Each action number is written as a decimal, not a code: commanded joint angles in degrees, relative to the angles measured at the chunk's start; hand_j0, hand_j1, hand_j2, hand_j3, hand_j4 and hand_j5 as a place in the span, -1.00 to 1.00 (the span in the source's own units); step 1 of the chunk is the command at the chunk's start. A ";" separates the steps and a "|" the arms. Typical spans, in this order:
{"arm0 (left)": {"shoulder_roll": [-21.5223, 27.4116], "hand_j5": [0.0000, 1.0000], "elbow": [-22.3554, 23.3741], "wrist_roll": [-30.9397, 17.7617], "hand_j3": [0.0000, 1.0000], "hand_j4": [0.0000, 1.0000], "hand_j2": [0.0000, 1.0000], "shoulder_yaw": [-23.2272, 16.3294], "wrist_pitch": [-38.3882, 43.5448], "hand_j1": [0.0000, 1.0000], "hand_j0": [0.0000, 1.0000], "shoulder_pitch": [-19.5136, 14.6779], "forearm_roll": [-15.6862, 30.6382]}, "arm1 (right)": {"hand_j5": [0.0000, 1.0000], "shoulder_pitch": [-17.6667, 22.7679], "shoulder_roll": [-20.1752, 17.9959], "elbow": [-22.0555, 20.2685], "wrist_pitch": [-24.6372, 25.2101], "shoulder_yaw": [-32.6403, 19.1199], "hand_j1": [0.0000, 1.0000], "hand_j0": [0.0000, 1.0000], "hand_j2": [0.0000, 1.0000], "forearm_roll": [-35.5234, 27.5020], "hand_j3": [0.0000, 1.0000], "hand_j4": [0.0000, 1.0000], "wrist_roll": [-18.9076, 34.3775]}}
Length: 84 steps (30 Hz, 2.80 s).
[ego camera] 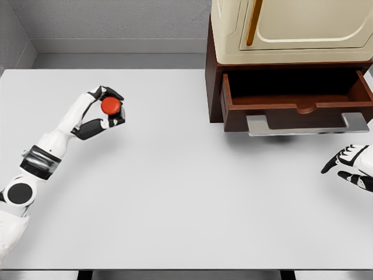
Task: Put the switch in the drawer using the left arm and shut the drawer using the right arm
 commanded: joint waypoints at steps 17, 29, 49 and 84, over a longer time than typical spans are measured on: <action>-3.62 -0.33 -3.50 -0.05 -0.33 -0.33 -0.33 -5.55 0.06 -0.33 -0.33 -8.26 -0.79 | 0.07 0.00 -0.04 -0.10 0.00 -0.02 0.07 0.07 0.07 -0.36 0.07 0.07 -0.02; -10.92 -0.33 -3.59 -0.14 -0.33 -0.33 -0.33 -6.17 -0.02 -0.33 -0.33 -11.69 -17.14 | 0.08 0.00 0.05 -0.01 0.00 -0.02 0.08 0.08 0.08 -0.18 0.08 0.08 -0.11; -18.92 -0.33 -5.26 -0.14 -0.33 -0.33 -0.33 -7.57 -0.02 -0.33 -0.33 -14.24 -40.08 | 0.10 0.00 0.14 0.26 0.00 -0.02 0.10 0.10 0.10 0.00 0.10 0.10 -0.11; -28.67 -0.34 3.88 -0.14 -0.34 -0.34 -0.34 -13.02 2.96 -0.34 -0.34 -20.83 -59.33 | 0.10 0.00 0.14 0.17 0.00 -0.02 0.10 0.10 0.10 0.00 0.10 0.10 -0.11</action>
